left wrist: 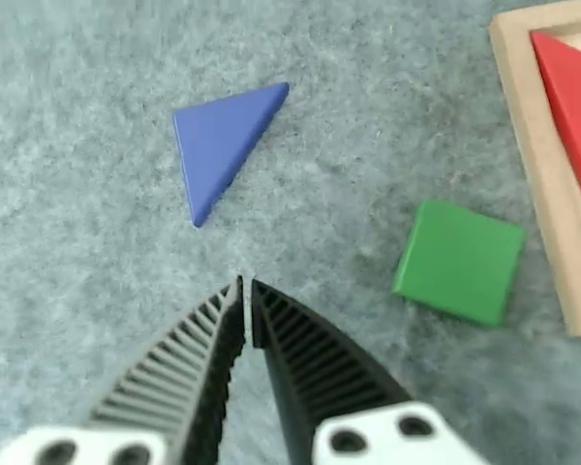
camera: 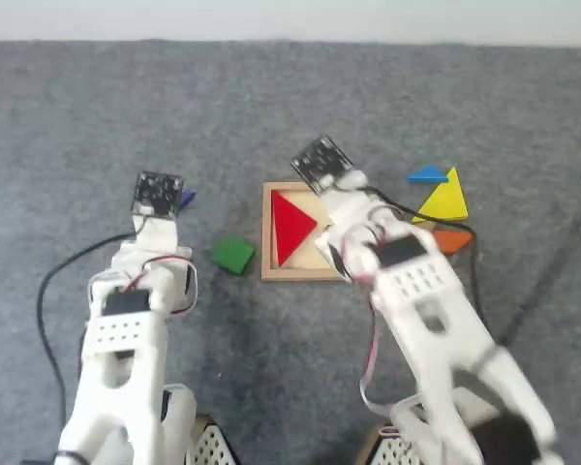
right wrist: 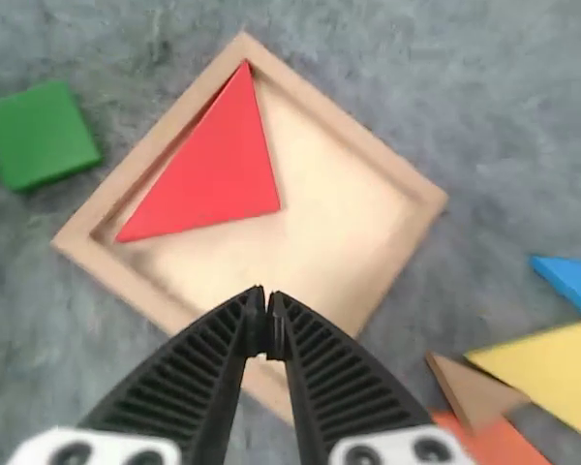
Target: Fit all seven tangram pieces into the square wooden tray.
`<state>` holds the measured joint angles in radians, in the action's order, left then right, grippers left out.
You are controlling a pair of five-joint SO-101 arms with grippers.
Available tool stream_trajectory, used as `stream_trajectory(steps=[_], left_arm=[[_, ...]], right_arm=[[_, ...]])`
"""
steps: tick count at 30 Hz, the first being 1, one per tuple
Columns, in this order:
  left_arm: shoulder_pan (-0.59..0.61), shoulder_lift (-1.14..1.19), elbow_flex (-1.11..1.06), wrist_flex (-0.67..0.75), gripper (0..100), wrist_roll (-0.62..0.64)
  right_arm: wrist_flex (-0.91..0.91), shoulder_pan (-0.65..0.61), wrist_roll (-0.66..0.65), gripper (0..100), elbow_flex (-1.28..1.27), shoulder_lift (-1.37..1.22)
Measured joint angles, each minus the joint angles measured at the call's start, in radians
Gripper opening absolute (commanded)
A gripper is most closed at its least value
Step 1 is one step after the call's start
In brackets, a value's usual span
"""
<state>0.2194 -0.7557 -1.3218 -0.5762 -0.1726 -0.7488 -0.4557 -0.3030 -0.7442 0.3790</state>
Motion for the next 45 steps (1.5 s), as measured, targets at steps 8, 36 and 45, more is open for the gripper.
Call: stream_trajectory(steps=[8, 36, 45], left_arm=[[0.000, -0.195, -0.126, 0.057, 1, -0.037], [0.000, -0.931, -0.381, -0.140, 1, -0.038], [0.000, -1.000, -0.377, -0.215, 1, -0.038]], right_arm=[[0.115, 0.002, 0.003, 0.7, 0.124, -0.342], [0.338, -0.003, 0.003, 0.9, 0.132, -0.486], [0.338, -0.081, 0.003, 0.8, 0.132, -0.486]])
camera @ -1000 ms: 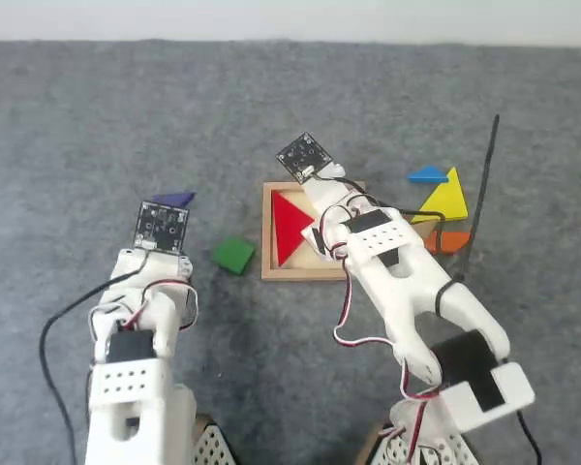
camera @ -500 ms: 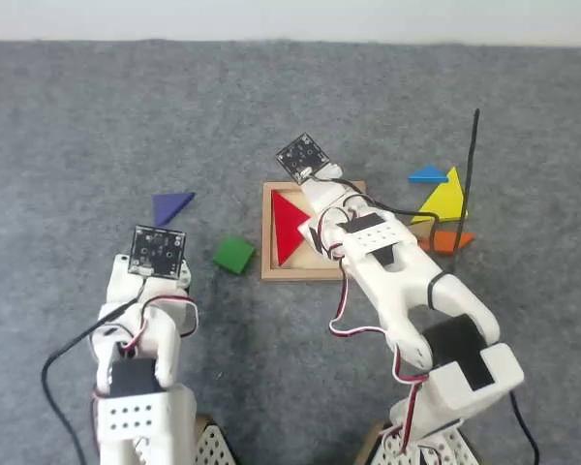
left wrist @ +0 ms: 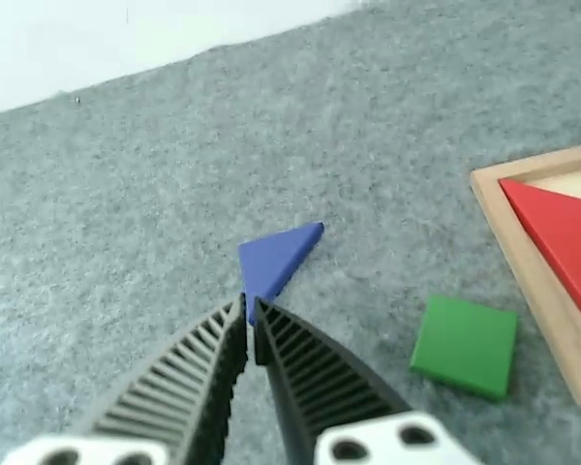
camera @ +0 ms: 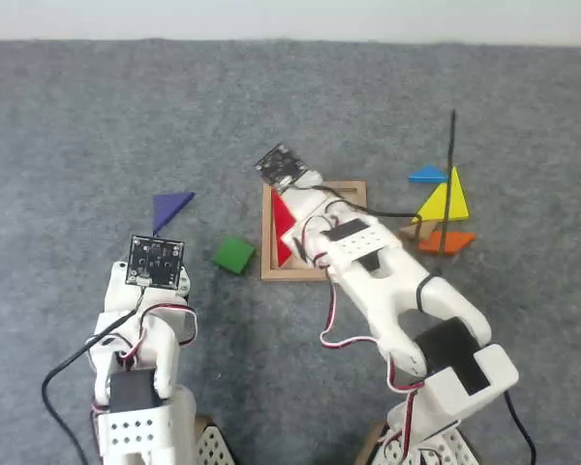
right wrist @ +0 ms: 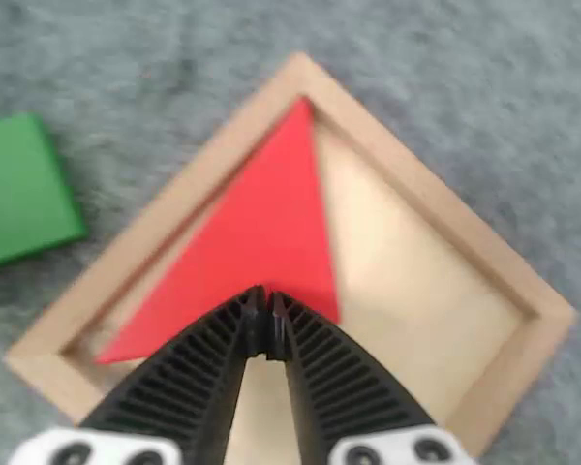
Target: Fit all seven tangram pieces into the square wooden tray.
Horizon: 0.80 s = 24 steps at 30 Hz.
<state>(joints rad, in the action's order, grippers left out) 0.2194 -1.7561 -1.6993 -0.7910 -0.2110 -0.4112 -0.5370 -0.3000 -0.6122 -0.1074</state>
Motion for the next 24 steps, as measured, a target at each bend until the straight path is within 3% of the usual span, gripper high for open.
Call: stream_trajectory(steps=[8, 15, 24], left_arm=[[0.000, 0.000, 0.000, -0.002, 1, 0.000], [0.000, 0.000, 0.000, -0.002, 1, 0.000], [0.000, 0.000, 0.000, -0.002, 1, 0.000]], right_arm=[[-0.028, -0.006, 0.000, 0.8, 0.009, 0.002], [-0.035, 0.127, 0.000, 0.8, 0.031, 0.038], [0.005, 0.138, 0.000, 0.8, 0.132, -0.140]])
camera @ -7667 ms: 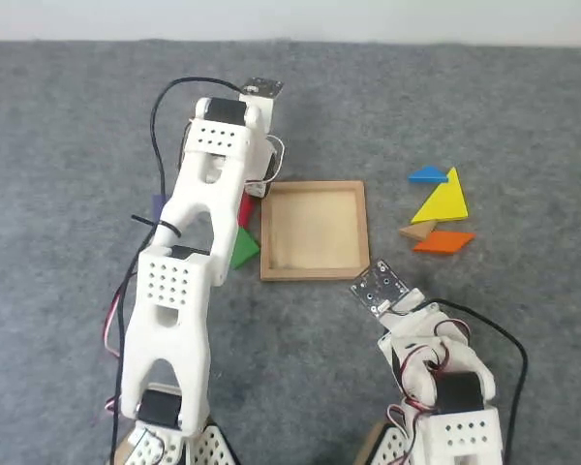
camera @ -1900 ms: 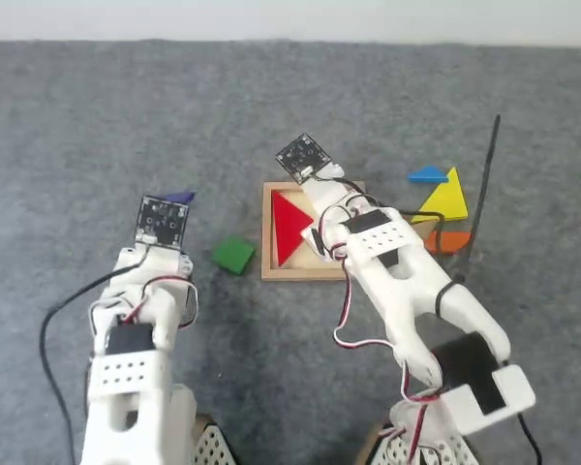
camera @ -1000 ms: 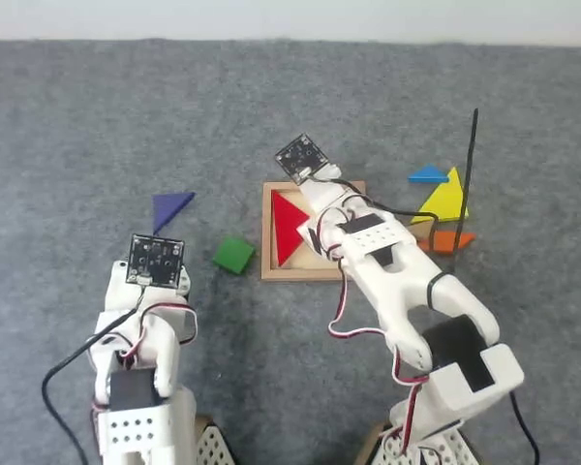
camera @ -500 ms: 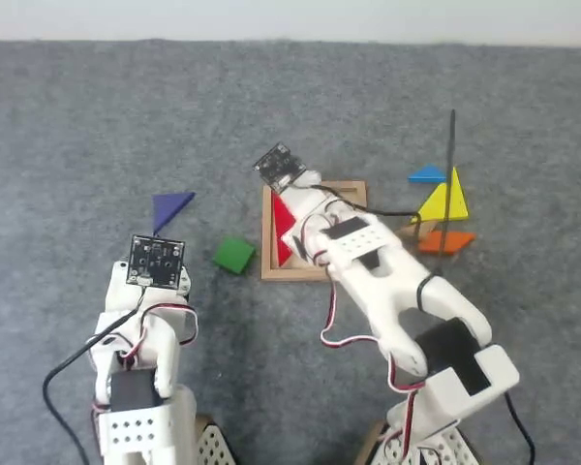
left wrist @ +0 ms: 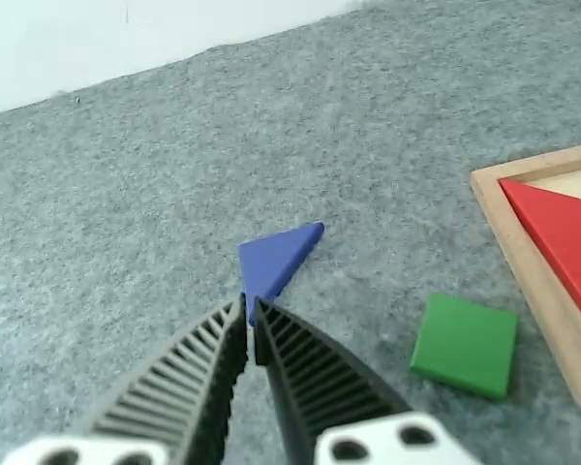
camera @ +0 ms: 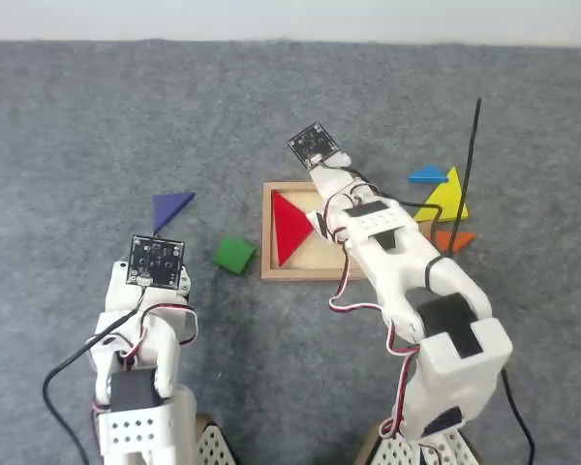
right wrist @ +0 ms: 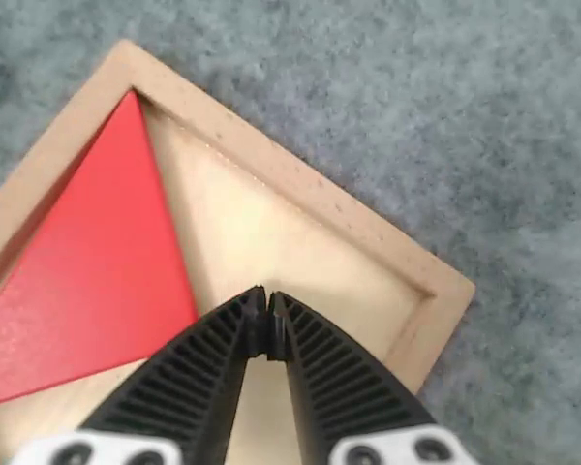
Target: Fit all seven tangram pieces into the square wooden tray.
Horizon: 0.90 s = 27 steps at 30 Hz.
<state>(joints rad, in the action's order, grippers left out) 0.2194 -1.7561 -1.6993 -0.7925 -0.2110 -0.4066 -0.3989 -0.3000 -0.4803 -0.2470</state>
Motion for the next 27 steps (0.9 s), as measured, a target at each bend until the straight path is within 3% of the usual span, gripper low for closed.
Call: stream_trajectory(steps=[19, 27], left_arm=[[0.000, 0.000, 0.000, 0.000, 1, 0.000], [0.000, 0.000, 0.000, 0.000, 1, 0.000]], right_arm=[[-0.178, -0.058, 0.000, 0.8, 0.061, 0.003], [-0.410, 0.017, 0.000, 0.9, 0.063, 0.273]])
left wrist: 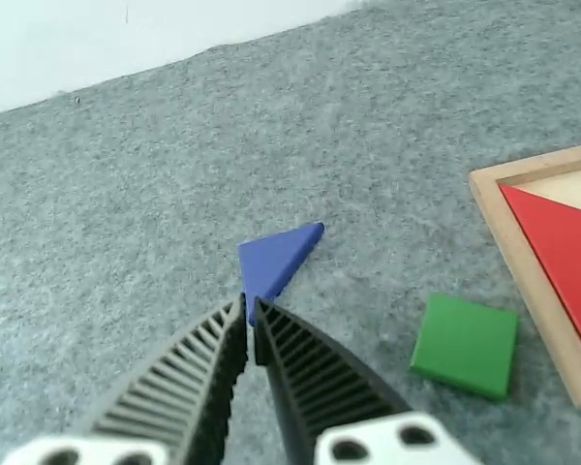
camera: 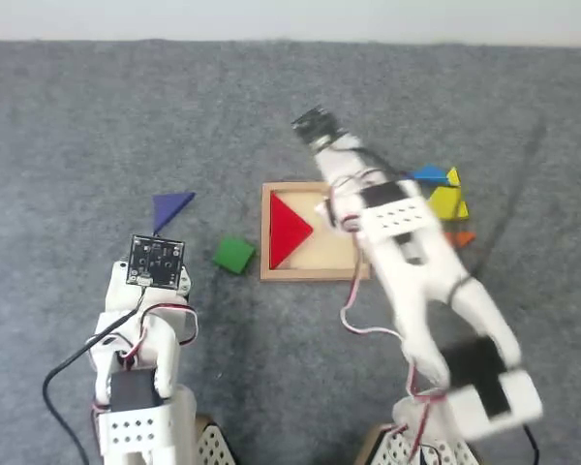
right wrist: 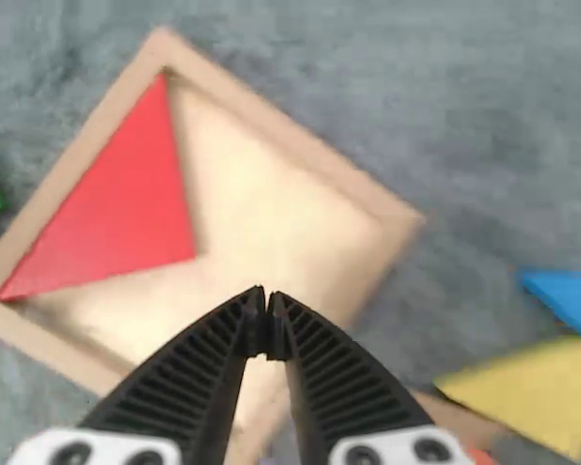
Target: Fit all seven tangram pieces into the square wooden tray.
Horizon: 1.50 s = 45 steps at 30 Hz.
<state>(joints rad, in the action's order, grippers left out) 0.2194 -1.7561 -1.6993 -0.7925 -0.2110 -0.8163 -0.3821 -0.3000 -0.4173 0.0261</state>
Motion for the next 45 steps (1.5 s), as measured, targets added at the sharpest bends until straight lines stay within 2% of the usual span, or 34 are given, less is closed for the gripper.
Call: stream_trajectory(steps=[5, 10, 13, 19, 26, 35, 40, 45], left_arm=[[0.000, 0.000, 0.000, 0.000, 1, 0.000], [0.000, 0.000, 0.000, 0.000, 1, 0.000], [0.000, 0.000, 0.000, 0.000, 1, 0.000], [0.000, 0.000, 0.000, 0.000, 1, 0.000], [0.000, 0.000, 0.000, 0.000, 1, 0.000], [0.000, 0.000, 0.000, 0.000, 1, 0.000], [0.000, 0.000, 0.000, 0.000, 1, 0.000], [0.000, 0.000, 0.000, 0.000, 1, 0.000]], right_arm=[[-0.127, 0.132, 0.000, 3.6, 0.000, 0.115], [-0.149, 0.282, 0.002, 24.0, 0.000, 0.075], [-0.146, 0.348, 0.038, 29.2, 0.005, -0.018], [-0.140, 0.390, 0.176, 29.6, 0.163, -0.206], [-0.140, 0.402, 0.440, 29.4, 0.410, -0.483], [-0.400, 0.405, 0.466, 29.2, 0.684, -0.674], [-0.446, 0.414, 0.466, 28.5, 0.749, -0.721], [-0.454, 0.436, 0.466, 13.0, 0.760, -0.724]])
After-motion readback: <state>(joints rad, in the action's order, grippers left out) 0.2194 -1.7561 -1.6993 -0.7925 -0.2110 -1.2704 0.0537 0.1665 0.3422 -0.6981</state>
